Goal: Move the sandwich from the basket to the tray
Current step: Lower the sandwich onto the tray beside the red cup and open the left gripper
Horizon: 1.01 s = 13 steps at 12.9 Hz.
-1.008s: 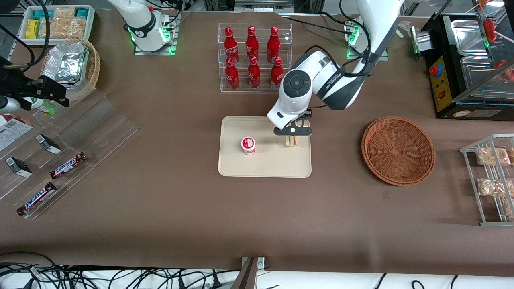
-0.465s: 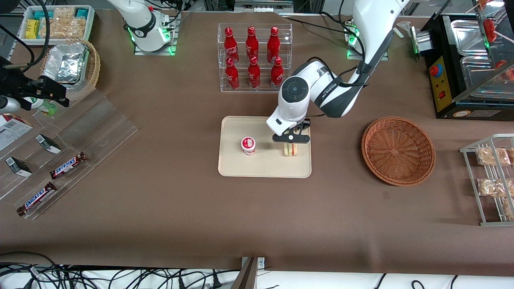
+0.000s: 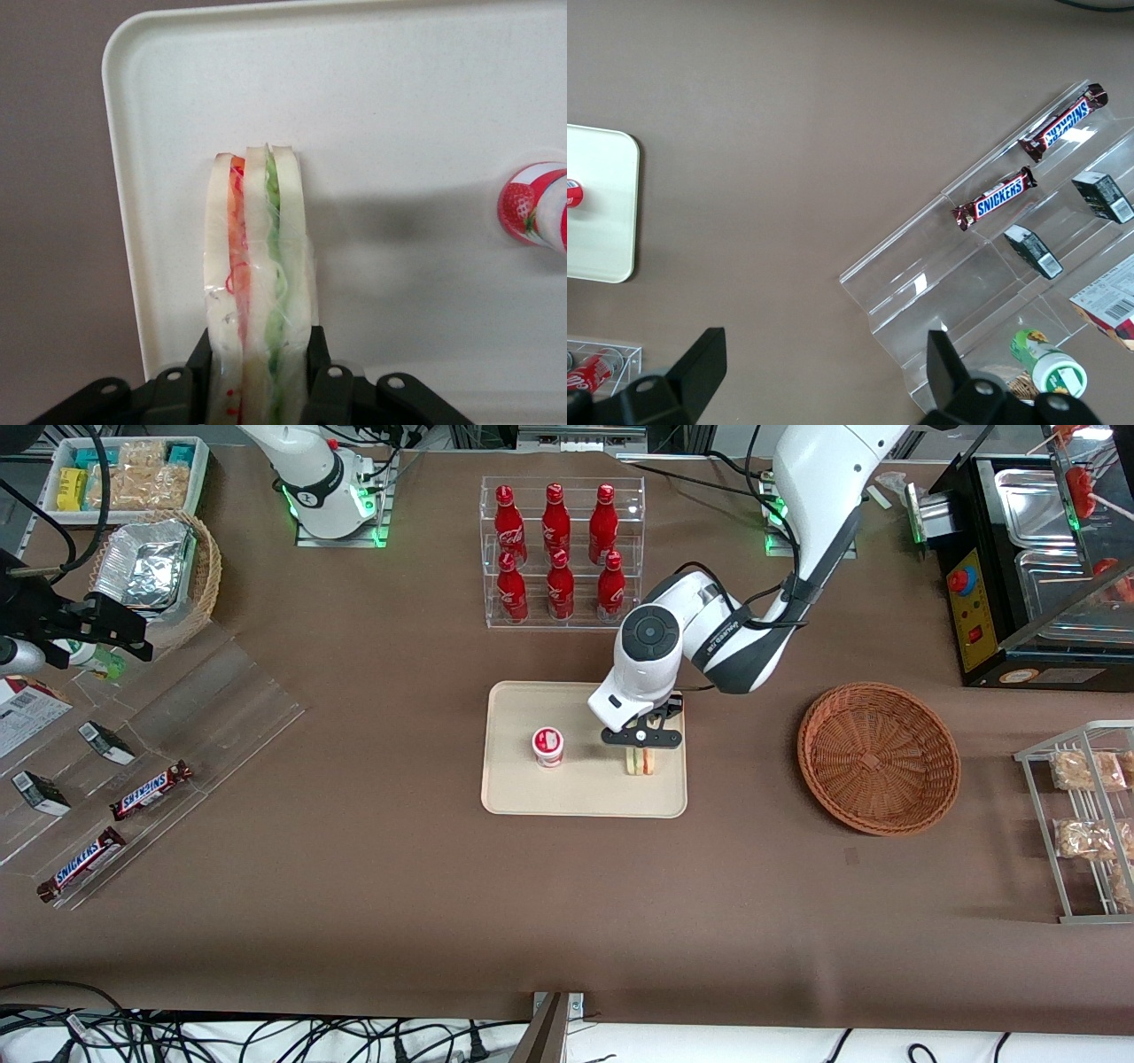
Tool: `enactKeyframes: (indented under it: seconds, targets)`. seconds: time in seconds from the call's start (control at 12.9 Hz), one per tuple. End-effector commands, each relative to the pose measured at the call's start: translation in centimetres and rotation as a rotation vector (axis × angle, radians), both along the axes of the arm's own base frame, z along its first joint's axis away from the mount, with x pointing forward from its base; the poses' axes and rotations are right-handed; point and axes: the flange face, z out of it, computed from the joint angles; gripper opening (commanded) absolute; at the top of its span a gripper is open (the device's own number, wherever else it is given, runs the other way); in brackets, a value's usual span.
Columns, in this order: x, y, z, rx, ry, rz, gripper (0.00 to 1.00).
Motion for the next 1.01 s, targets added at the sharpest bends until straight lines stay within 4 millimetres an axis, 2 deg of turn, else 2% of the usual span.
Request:
enactKeyframes:
  seconds: [0.0,0.23,0.54,0.62,0.7,0.78,0.93]
  targets:
    - [0.6,-0.4,0.1,0.009,-0.027,0.010,0.44]
    - [0.5,-0.5,-0.8,0.023,-0.026,0.008,0.44]
    - [0.4,-0.6,-1.0,0.024,-0.025,0.012,0.44]
    - [0.4,-0.6,-1.0,0.025,-0.025,0.011,0.51]
    - [0.4,-0.5,-1.2,0.026,-0.022,0.011,0.78]
    - [0.5,-0.5,-1.2,0.027,-0.025,0.009,1.00]
    - [1.4,-0.9,-0.2,0.022,-0.050,0.008,1.00]
